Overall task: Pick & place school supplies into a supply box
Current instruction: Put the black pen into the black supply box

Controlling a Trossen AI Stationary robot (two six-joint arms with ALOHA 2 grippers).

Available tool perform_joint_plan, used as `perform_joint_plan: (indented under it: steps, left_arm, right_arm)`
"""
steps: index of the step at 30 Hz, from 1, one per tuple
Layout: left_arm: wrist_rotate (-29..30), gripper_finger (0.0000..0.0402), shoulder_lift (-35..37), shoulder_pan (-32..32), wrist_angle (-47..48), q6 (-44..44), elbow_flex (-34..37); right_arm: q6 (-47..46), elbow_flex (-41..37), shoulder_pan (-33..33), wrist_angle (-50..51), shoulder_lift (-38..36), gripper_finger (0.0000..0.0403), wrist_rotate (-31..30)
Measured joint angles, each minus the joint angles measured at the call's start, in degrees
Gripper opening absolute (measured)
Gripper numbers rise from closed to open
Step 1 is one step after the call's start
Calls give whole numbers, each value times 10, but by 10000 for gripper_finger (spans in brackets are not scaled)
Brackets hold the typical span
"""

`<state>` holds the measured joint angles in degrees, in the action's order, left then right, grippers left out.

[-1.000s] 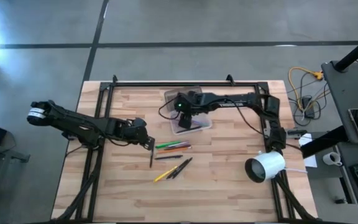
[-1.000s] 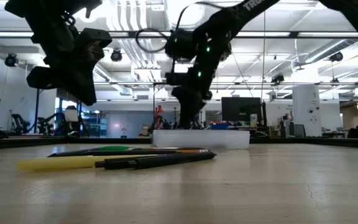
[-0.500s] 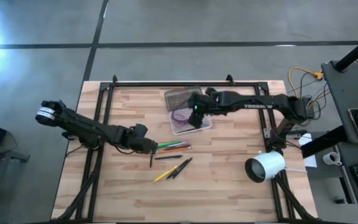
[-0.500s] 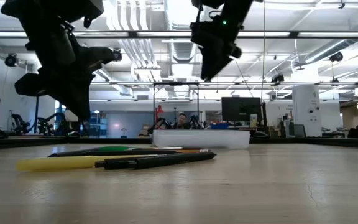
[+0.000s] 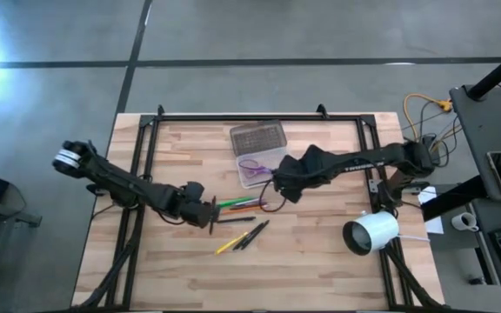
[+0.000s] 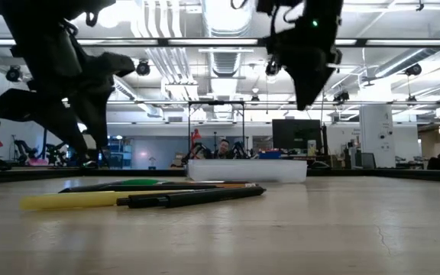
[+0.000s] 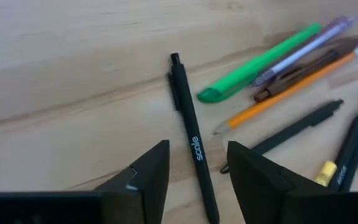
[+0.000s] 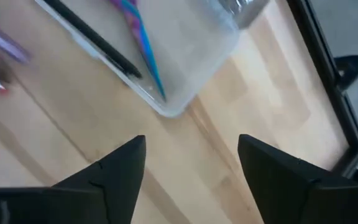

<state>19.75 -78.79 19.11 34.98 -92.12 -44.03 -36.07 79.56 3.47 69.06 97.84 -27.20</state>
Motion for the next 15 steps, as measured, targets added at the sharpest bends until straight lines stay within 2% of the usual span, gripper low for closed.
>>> perform_joint_plan:
  steps: [8,12,15]
  left_arm:
    - [-31,136,-52,0,-21,-33,-3]
    - [-32,129,-87,0,-22,-22,-39]
    - [-32,124,-127,-2,16,-2,-77]
  right_arm:
    - [-35,-90,23,-14,-50,247,2]
    - [-64,-135,28,-29,-88,241,5]
    - [-92,-165,29,-35,-116,238,7]
